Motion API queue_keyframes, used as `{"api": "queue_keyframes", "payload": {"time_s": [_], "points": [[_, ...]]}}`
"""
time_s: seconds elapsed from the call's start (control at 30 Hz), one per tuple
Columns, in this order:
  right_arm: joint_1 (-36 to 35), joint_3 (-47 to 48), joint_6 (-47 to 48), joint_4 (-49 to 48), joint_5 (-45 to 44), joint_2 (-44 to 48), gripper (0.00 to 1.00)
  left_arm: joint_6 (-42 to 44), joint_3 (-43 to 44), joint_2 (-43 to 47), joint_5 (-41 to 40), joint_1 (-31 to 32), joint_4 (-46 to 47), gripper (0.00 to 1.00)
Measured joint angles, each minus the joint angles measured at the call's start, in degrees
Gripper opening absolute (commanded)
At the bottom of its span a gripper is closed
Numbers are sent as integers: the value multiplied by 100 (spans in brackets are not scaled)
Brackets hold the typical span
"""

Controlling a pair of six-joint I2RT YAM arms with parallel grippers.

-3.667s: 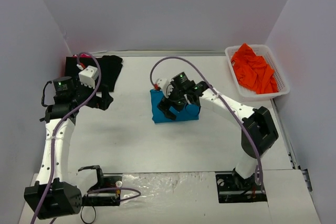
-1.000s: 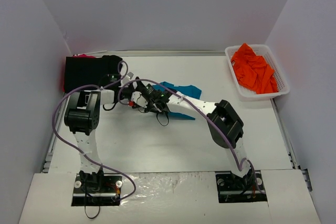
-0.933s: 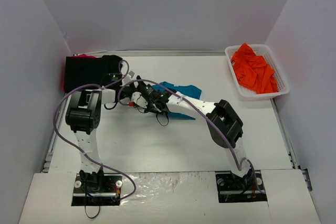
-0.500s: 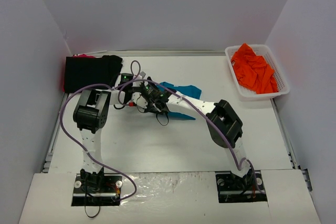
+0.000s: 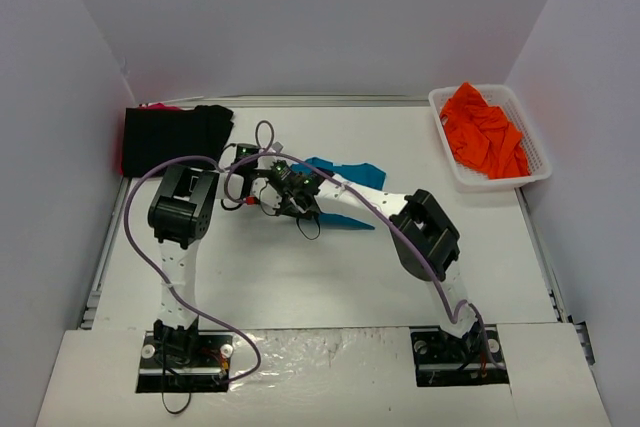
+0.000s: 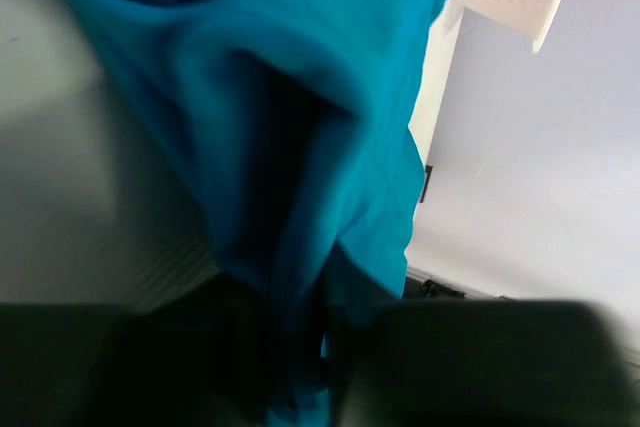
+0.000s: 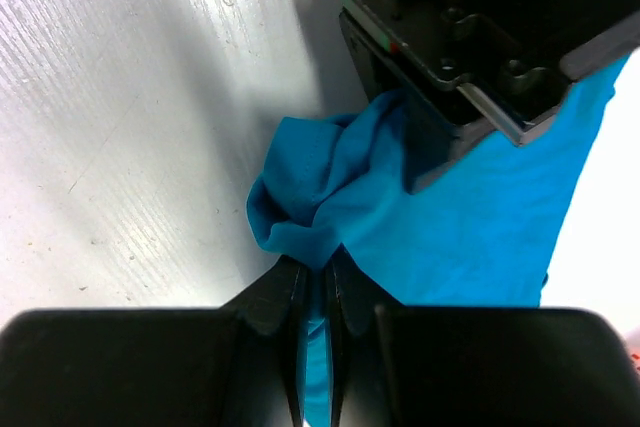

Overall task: Fold and stack the t-shirts
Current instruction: Put the neatly folded tshirt into the corner of the board with the left arm

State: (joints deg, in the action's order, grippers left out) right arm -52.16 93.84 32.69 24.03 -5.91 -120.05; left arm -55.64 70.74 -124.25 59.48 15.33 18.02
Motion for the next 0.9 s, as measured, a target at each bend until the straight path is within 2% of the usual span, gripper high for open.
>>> {"api": "queue_keyframes", "payload": {"time_s": [0.03,0.17,0.23,0.27,0.37,0.5,0.63,0.77,0.9], "points": [[2,0,0,9,0,-4,0,-4,0,-46,7,7,0,4],[4,2,-2,28,24,-61,0,-13,0,-118,37,31,-4,2],[2,2,-33,52,44,-66,56,-11,0,-118,48,37,11,2],[4,0,-35,61,55,-66,80,-11,0,-118,55,39,11,2],[2,-61,103,83,170,-37,100,-9,11,-118,74,46,7,2],[61,-737,348,216,691,485,100,-9,107,-118,125,46,2,2],[516,-1545,713,710,1412,1641,100,17,234,-118,186,46,-33,2],[1930,-1954,968,1040,1648,2750,100,527,597,-118,164,44,-702,2],[3239,-2247,920,1132,1626,3104,100,1300,1283,-118,15,7,-1829,2]]}}
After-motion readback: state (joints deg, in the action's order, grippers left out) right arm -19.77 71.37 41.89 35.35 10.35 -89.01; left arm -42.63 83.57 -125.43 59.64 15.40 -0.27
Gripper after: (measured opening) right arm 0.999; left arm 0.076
